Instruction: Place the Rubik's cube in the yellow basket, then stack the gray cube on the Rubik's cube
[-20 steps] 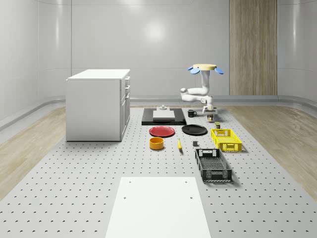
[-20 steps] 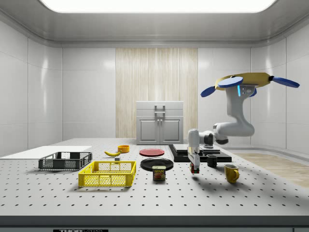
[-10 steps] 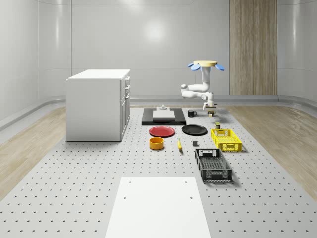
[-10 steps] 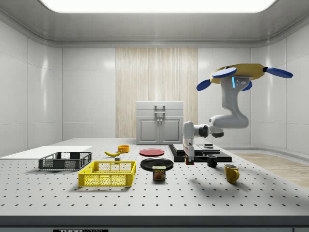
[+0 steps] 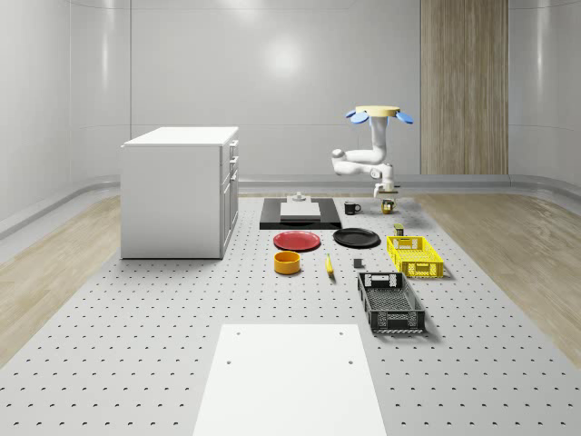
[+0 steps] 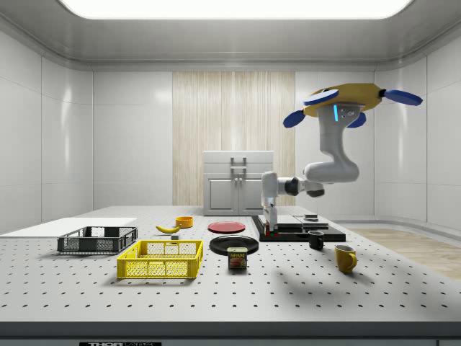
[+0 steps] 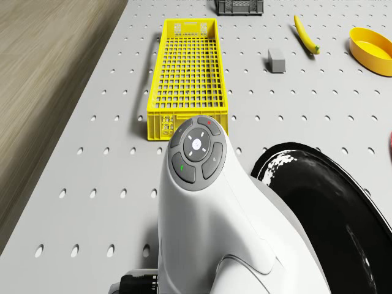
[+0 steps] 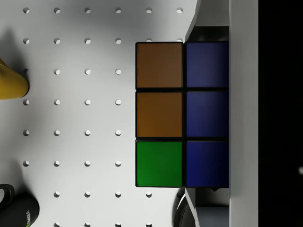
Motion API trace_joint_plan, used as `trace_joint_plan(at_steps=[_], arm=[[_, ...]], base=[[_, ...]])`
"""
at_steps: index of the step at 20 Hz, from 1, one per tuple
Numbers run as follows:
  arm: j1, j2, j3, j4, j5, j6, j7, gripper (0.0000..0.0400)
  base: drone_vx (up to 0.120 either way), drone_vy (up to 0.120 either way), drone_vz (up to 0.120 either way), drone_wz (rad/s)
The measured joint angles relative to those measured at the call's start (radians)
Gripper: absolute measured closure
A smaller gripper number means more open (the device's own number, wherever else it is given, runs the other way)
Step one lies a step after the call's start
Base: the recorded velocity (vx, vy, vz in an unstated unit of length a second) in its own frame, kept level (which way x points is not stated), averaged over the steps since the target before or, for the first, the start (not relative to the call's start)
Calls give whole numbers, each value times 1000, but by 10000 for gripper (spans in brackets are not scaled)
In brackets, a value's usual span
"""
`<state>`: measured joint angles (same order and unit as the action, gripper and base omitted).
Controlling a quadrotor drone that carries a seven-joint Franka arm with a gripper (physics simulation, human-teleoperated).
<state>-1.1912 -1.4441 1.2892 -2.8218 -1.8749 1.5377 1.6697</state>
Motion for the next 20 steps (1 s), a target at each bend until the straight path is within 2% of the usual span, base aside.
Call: trace_joint_plan(at_steps=[12, 17, 20], arm=[[-6, -18, 3, 1, 8, 17, 4, 75], [-8, -25, 4, 1, 11, 23, 6, 75], [-9, -29, 4, 2, 13, 27, 7, 75]], base=[[120, 0, 0, 0], [120, 112, 0, 0], [120, 27, 0, 0]])
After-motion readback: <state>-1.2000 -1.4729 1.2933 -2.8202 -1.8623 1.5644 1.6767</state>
